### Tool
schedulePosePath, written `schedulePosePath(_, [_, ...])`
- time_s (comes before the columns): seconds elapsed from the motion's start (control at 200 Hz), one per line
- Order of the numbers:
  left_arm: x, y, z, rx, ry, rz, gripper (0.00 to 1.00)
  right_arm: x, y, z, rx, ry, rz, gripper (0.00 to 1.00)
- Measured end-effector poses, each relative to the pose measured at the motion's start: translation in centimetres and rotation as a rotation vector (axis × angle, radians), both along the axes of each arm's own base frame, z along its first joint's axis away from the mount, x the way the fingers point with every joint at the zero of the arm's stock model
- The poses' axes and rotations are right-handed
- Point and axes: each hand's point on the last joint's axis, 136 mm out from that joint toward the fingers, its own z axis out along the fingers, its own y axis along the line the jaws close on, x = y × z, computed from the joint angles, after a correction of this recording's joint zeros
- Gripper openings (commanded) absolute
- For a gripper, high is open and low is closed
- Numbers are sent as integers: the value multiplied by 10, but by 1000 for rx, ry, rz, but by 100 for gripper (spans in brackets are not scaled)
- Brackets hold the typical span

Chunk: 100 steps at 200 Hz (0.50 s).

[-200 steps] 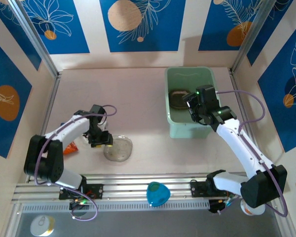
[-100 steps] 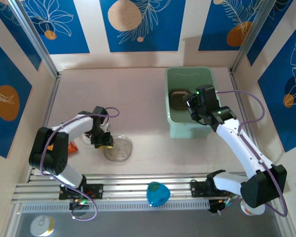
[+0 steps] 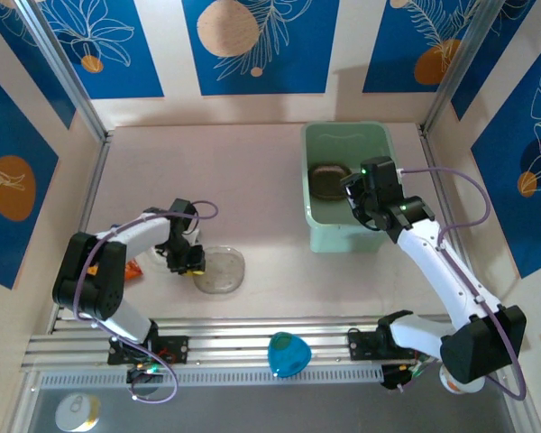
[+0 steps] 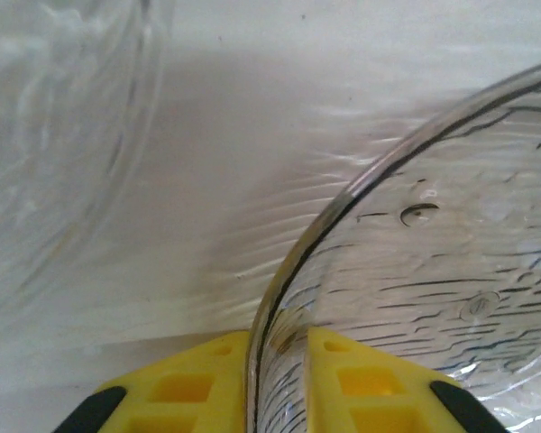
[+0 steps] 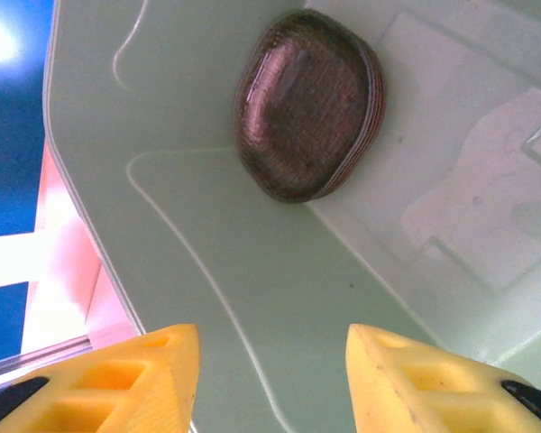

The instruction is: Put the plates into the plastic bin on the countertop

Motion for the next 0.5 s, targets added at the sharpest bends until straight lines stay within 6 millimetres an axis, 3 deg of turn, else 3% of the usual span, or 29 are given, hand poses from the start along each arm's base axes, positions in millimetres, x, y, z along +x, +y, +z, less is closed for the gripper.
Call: schedulePosePath(0.5, [2, -16, 21, -74, -60, 5, 0, -5, -16, 8, -19, -32, -56, 44])
